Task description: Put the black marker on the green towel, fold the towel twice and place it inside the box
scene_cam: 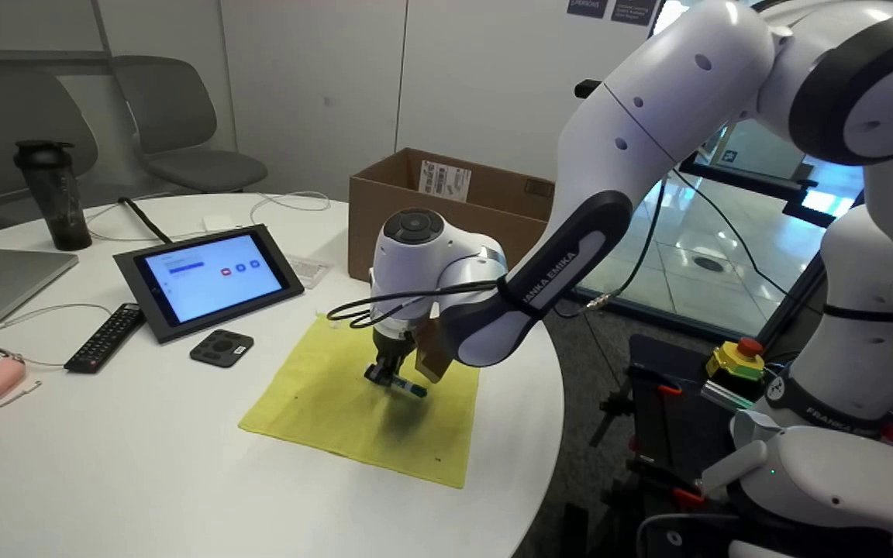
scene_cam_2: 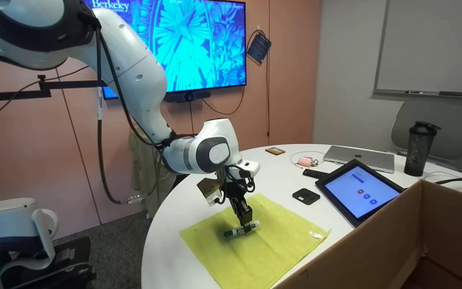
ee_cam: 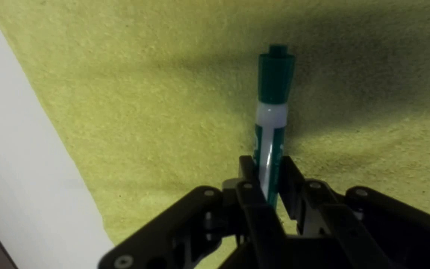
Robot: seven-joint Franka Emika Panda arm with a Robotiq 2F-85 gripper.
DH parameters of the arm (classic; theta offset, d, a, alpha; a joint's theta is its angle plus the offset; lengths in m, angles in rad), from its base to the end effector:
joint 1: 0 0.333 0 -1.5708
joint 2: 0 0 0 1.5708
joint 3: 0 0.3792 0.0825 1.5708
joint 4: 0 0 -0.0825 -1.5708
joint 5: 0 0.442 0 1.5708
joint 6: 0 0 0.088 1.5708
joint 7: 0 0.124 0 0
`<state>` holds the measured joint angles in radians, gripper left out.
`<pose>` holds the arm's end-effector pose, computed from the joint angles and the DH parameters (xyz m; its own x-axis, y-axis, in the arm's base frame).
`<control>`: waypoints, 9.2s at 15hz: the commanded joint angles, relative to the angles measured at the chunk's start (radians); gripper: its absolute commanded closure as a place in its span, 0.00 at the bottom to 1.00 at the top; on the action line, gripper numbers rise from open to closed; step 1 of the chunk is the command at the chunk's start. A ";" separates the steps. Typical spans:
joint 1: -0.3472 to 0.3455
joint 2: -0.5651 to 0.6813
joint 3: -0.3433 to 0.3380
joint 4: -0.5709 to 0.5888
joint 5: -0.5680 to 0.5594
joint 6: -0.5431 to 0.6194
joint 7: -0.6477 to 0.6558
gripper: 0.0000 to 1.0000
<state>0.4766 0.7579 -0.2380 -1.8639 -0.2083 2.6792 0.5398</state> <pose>0.6873 0.1797 0.1024 0.9864 -0.0300 0.1614 -0.0639 -0.9758 0.2092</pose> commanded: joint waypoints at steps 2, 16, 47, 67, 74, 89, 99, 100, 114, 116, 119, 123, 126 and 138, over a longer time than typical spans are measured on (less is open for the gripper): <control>0.016 0.060 -0.034 0.038 -0.019 0.011 0.065 0.84; 0.005 -0.063 -0.034 -0.103 -0.013 0.076 0.091 0.00; -0.427 -0.126 0.225 -0.477 0.367 0.480 -0.073 0.00; -0.594 -0.119 0.348 -0.454 0.418 0.482 -0.263 0.32; -0.584 -0.132 0.362 -0.458 0.416 0.488 -0.271 0.77; -0.425 -0.238 0.339 -0.495 0.389 0.478 -0.285 0.89; -0.273 -0.288 0.373 -0.462 0.351 0.452 -0.334 0.89; -0.260 -0.277 0.377 -0.457 0.348 0.447 -0.337 0.89; -0.005 -0.215 0.090 -0.404 0.355 0.564 -0.236 0.47; 0.035 -0.189 0.033 -0.365 0.373 0.577 -0.226 0.32; 0.074 -0.135 -0.020 -0.273 0.380 0.542 -0.219 0.10; 0.150 -0.023 -0.104 -0.118 0.364 0.476 -0.206 0.00; 0.161 0.062 -0.138 0.015 0.352 0.404 -0.175 0.00; 0.022 0.236 -0.165 0.282 0.272 0.316 -0.161 0.00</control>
<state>0.5340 0.9454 -0.3921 -1.6625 0.0873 3.0110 0.3458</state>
